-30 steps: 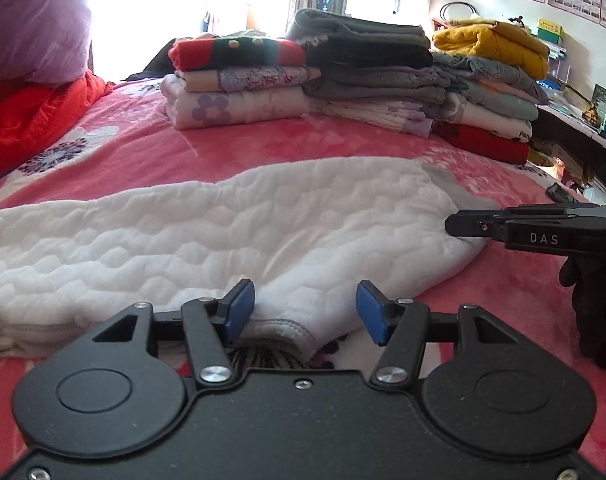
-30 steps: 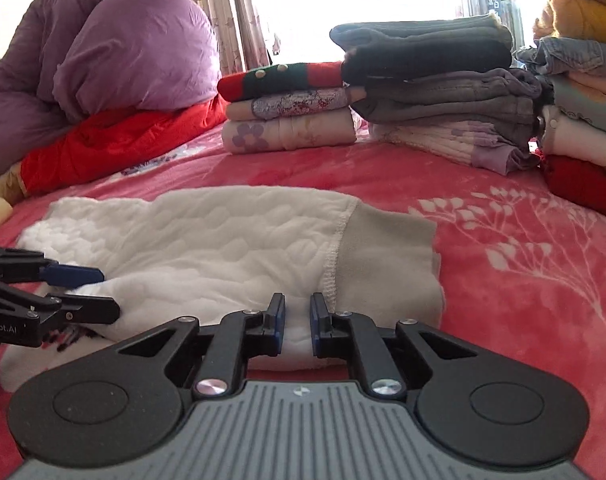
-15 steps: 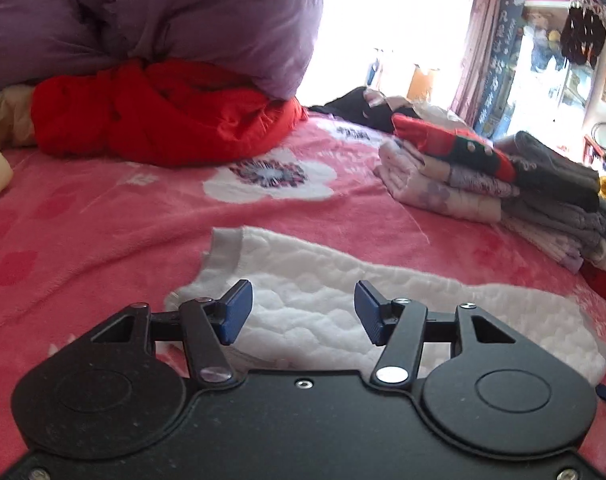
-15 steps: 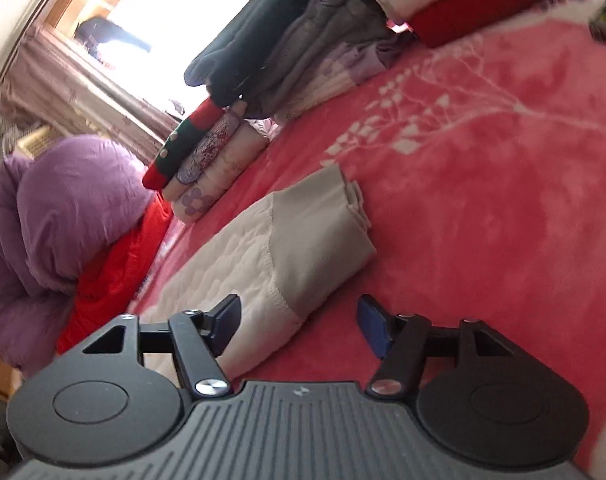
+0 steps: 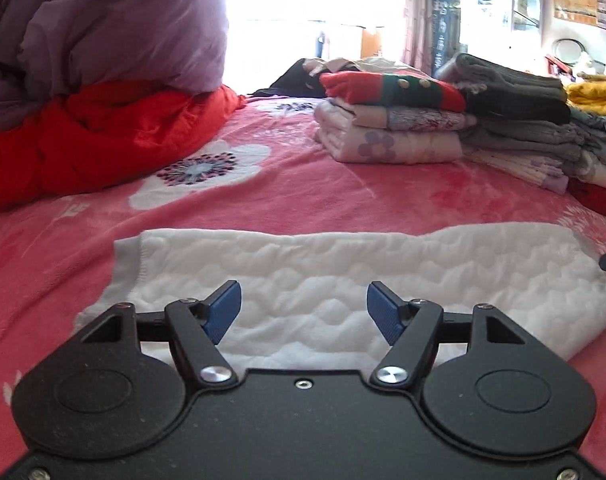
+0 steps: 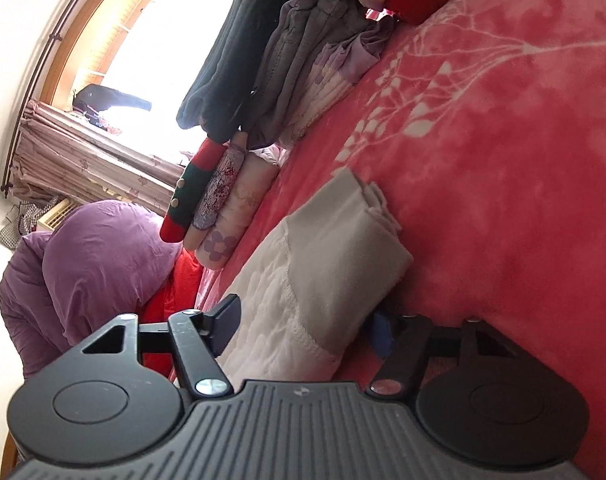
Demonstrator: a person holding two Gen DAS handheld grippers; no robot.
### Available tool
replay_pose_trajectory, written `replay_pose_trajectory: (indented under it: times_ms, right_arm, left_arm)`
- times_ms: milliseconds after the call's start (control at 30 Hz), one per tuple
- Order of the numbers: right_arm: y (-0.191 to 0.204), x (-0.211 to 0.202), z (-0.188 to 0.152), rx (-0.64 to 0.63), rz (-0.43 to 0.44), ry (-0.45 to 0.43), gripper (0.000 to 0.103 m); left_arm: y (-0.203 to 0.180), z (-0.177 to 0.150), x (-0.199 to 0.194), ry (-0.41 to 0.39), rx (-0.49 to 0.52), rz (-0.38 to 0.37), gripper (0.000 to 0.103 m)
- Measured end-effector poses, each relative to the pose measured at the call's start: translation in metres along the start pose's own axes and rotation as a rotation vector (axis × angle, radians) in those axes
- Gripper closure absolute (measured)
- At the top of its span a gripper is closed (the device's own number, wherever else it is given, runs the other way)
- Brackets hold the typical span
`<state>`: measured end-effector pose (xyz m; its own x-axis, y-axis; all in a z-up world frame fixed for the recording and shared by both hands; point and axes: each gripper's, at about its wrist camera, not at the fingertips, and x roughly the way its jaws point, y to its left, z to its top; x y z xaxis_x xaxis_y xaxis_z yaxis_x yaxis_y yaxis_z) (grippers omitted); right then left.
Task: Fold clothes
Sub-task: 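Fold the grey end over the garment with the right tool and release, then grasp the folded grey end with the right tool and lift it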
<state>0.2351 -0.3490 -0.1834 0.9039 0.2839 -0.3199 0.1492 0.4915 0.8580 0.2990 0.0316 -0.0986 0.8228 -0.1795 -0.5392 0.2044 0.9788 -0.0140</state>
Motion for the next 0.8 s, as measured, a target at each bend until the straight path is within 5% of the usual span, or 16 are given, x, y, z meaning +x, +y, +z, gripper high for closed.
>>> replay_pose_trajectory:
  times_ms: [100,433,500,600,800]
  right_arm:
    - [-0.005,-0.001,0.001,0.042,0.017,-0.005,0.053]
    - [-0.005,0.003,-0.011,-0.002,0.049,-0.017,0.053]
    - [-0.008,0.002,-0.011,0.012,0.042,-0.029,0.062]
    - [-0.020,-0.003,-0.008,0.110,0.048,-0.053,0.071]
    - [-0.029,-0.021,-0.022,0.312,0.052,-0.019,0.069]
  left_arm:
    - [-0.014,-0.003,0.003,0.012,0.038,-0.040,0.033]
    - [-0.017,-0.004,0.000,0.006,0.016,-0.078,0.033]
    - [-0.017,-0.004,-0.001,0.005,0.010,-0.087,0.033]
    - [-0.018,-0.004,-0.003,0.001,0.010,-0.096,0.033]
    - [-0.019,-0.004,-0.002,0.004,0.006,-0.107,0.033]
